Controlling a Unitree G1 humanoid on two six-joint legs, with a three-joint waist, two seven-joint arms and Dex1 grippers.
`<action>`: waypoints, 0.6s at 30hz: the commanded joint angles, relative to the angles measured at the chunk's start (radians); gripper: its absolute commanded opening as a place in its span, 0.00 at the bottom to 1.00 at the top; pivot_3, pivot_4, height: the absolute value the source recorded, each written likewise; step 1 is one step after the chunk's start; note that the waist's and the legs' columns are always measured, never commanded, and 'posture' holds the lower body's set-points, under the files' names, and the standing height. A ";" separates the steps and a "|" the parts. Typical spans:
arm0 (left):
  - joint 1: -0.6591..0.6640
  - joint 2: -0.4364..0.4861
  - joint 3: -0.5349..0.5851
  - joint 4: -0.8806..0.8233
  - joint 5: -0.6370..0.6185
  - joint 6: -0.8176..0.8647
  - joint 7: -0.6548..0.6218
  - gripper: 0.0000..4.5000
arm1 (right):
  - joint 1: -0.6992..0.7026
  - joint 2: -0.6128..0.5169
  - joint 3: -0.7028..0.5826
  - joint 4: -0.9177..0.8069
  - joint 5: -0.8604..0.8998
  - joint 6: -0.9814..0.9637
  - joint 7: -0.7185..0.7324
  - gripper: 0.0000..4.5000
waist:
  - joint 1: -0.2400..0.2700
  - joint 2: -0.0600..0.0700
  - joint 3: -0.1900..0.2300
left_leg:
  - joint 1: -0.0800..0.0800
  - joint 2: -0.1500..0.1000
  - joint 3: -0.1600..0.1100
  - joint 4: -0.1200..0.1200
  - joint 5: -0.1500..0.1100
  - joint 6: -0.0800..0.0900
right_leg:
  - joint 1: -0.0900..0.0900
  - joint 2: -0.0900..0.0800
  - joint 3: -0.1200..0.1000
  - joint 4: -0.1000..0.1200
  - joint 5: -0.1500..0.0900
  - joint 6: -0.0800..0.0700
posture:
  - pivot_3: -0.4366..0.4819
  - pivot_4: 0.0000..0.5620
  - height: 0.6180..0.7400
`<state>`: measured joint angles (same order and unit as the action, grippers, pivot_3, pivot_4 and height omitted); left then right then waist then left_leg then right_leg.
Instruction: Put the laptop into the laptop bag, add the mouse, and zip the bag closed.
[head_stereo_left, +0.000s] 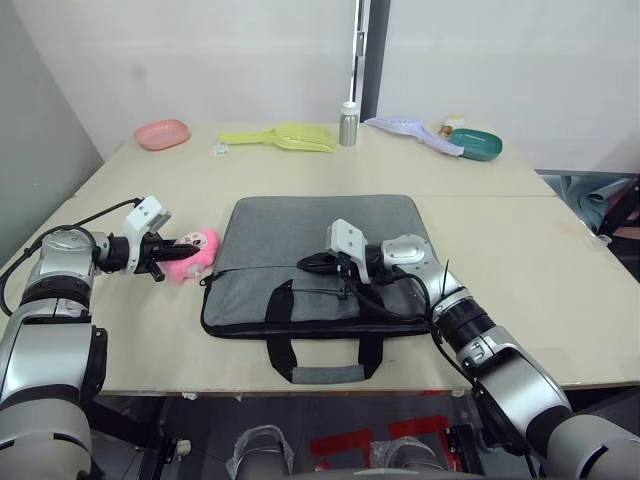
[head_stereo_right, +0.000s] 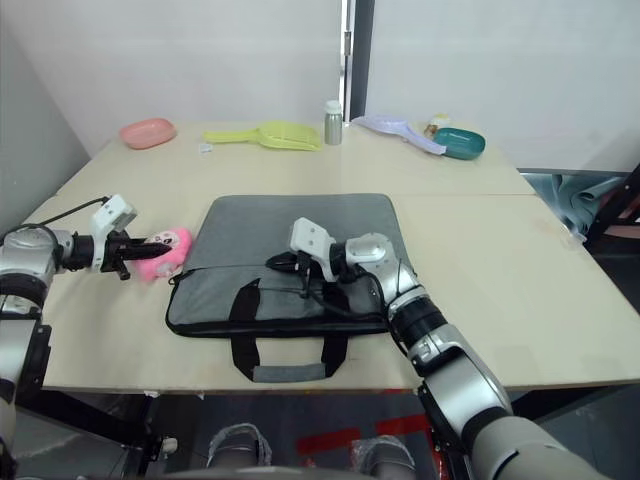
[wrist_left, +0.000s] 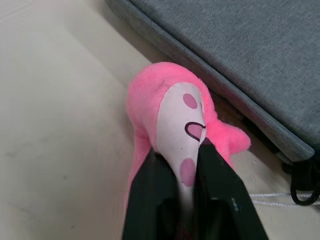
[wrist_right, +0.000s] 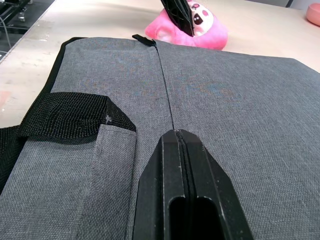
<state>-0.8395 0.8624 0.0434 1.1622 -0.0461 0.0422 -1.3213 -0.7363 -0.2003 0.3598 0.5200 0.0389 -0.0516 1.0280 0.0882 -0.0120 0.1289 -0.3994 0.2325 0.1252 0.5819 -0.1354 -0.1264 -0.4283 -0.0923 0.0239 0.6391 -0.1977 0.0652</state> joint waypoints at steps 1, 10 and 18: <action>0.074 0.058 0.025 -0.095 -0.035 0.047 -0.082 0.00 | 0.014 -0.014 0.012 0.075 -0.060 0.013 -0.042 0.00 | -0.002 0.000 0.000 | 0.000 0.000 0.000 0.000 0.000 0.000 | 0.000 0.000 0.000 0.000 0.000 0.000 | 0.48 0.27 1.00; 0.488 0.170 0.146 -0.637 -0.212 0.299 -0.159 0.00 | 0.043 0.002 0.052 0.080 -0.089 0.034 -0.038 0.00 | -0.014 0.001 -0.001 | 0.004 0.000 0.001 -0.005 -0.001 -0.001 | 0.001 0.000 0.001 0.000 0.000 0.000 | 0.48 0.27 1.00; 0.857 0.210 0.285 -1.043 -0.340 0.492 -0.116 0.00 | 0.036 0.029 0.059 0.093 -0.092 0.033 -0.056 0.00 | -0.030 0.000 -0.002 | 0.012 0.000 0.005 -0.020 -0.001 -0.002 | 0.003 0.001 0.002 -0.008 -0.001 -0.001 | 0.48 0.27 1.00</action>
<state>-0.0147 1.0502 0.2941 0.1983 -0.3577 0.4975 -1.4400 -0.7339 -0.1603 0.3976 0.5443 -0.0094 -0.0620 0.9734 0.0582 -0.0117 0.1271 -0.3861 0.2330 0.1302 0.5607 -0.1365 -0.1283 -0.4240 -0.0911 0.0258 0.6301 -0.1985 0.0643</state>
